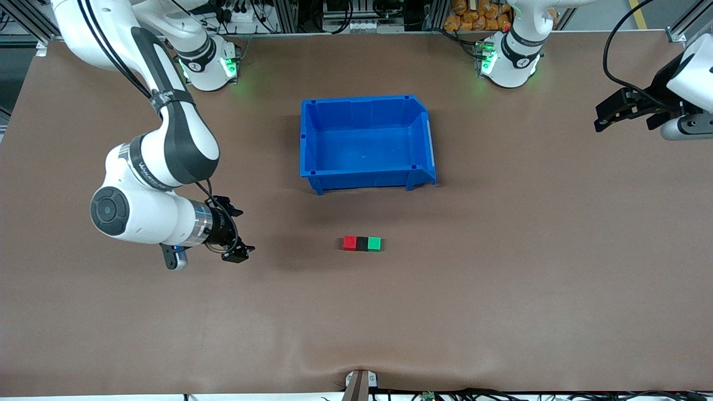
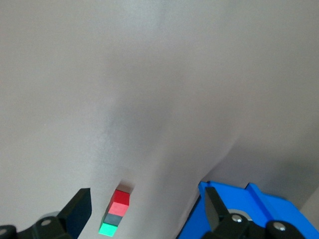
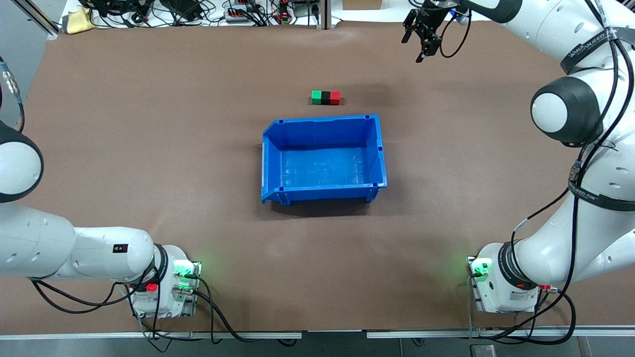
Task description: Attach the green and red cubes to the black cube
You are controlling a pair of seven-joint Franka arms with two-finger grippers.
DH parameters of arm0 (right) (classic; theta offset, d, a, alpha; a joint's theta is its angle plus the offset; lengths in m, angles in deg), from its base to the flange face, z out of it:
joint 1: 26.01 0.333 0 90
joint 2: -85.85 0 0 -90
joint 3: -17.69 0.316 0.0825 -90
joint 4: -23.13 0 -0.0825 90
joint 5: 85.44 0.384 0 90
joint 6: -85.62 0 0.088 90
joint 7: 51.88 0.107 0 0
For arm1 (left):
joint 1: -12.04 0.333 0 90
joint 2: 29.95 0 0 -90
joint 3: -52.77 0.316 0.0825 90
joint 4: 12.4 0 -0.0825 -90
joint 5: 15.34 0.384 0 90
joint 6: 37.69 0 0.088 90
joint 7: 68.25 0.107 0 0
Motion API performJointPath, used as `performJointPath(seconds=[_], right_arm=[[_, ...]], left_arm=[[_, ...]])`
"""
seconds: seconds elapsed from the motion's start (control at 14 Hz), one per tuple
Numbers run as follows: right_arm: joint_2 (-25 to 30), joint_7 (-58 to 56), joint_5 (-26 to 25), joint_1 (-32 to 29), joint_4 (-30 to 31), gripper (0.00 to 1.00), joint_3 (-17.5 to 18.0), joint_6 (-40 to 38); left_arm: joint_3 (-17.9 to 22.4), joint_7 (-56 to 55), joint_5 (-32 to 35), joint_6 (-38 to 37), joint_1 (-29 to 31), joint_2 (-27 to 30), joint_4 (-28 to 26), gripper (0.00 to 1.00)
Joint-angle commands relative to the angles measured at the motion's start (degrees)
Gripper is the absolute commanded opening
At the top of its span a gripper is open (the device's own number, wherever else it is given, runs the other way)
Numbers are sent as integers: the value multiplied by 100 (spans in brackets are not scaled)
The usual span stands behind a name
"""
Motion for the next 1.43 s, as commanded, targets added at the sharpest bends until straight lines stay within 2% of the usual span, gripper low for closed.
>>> performJointPath(seconds=[0.0, 0.93, 1.36], right_arm=[[189, -389, -112, -164, 78, 100, 78, -239], [461, -1585, -138, -577, 87, 100, 87, -626], [646, -2638, -252, -884, 95, 100, 87, -1047]], left_arm=[[-21, 80, 88, 46, 25, 75, -89, 100], [-82, -34, 88, 46, 16, 110, -239, 100], [-91, -34, 88, 90, 16, 92, -203, 100]])
